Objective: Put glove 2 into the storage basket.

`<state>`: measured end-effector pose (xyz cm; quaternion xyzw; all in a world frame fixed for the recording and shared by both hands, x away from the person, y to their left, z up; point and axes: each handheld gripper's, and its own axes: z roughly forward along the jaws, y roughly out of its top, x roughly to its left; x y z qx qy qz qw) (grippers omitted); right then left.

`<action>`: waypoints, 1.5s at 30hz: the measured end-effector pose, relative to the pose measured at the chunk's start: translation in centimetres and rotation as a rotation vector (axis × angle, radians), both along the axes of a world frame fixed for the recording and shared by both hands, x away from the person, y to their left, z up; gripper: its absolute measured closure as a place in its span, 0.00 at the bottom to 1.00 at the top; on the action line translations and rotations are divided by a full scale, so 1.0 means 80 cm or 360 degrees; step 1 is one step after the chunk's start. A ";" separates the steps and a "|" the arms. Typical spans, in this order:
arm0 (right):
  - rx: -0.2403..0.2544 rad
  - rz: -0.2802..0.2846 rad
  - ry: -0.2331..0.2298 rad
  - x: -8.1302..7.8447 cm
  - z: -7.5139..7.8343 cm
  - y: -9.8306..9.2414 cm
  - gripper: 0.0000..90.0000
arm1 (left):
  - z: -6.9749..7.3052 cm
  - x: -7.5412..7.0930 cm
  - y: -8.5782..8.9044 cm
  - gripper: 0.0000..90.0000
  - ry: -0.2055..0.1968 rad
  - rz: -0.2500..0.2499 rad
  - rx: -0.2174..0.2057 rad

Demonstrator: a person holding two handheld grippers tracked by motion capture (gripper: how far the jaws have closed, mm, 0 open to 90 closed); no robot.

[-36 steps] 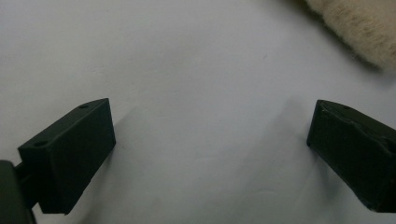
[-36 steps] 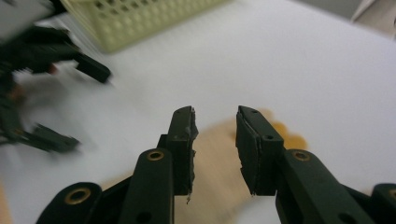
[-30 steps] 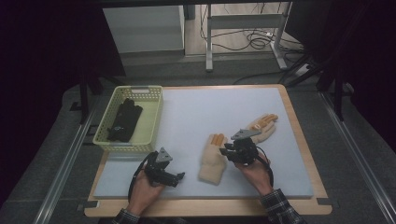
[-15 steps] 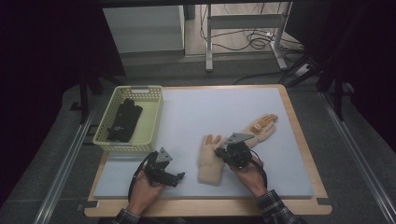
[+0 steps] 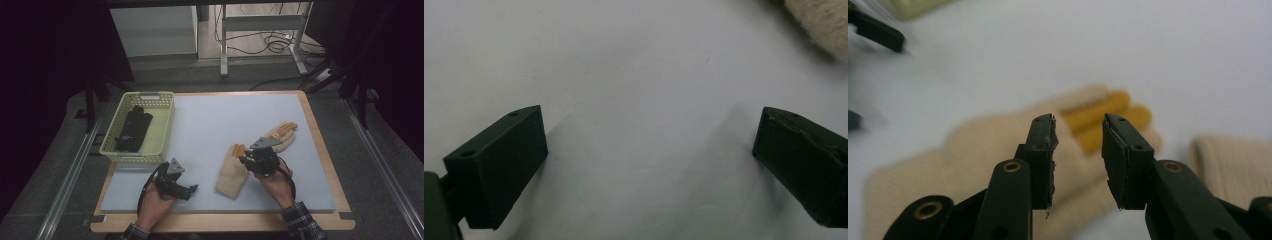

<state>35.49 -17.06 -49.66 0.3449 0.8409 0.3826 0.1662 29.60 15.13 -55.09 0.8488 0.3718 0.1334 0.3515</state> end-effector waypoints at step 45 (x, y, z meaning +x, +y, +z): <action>0.0020 -0.0537 0.0014 0.088 -0.009 -0.118 0.44 | 0.000 0.000 0.000 0.01 0.0000 0.0000 0.0000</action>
